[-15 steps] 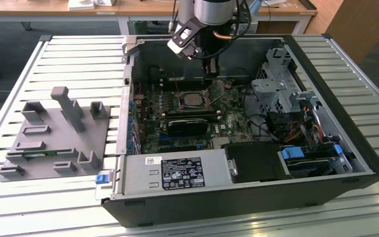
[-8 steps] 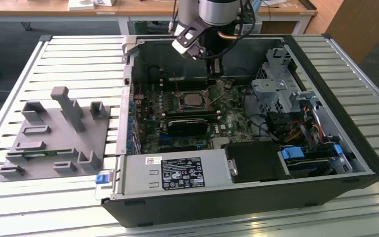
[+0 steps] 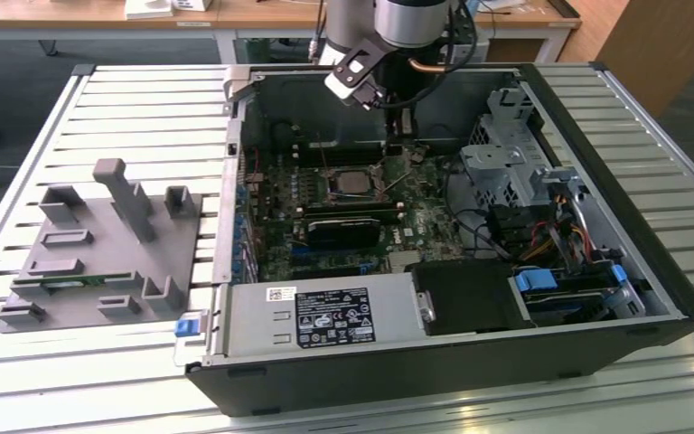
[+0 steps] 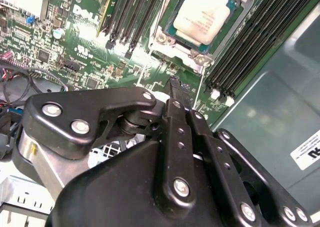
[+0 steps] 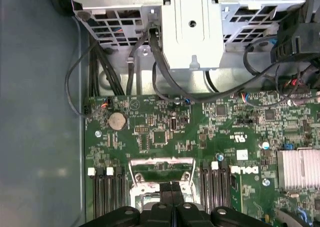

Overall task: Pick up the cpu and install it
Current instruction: 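Close the cpu cover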

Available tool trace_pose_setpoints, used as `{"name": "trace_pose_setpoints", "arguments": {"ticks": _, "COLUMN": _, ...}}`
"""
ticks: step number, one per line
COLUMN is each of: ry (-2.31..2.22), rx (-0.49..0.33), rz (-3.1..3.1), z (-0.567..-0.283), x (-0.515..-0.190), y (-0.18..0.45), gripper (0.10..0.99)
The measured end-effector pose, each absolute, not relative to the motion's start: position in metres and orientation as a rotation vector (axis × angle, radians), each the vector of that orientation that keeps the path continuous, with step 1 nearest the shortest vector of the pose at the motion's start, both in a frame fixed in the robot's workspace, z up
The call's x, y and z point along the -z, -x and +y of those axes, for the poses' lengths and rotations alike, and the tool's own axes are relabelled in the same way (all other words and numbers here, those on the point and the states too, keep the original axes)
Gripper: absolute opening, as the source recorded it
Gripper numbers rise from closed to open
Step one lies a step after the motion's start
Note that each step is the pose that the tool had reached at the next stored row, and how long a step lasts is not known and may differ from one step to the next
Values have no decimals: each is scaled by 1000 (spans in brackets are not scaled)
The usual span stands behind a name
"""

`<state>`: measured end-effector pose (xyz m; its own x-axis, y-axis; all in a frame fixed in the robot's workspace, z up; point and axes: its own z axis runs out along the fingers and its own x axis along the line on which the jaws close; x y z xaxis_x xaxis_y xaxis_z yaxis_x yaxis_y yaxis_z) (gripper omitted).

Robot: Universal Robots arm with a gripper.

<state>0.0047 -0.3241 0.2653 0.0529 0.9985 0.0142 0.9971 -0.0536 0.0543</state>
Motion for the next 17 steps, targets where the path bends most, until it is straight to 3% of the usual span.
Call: {"name": "trace_pose_setpoints", "arguments": {"ticks": 17, "ry": -2258, "rx": -74, "rz": 2140, "z": -324, "x": -263, "y": -19, "gripper": 106}}
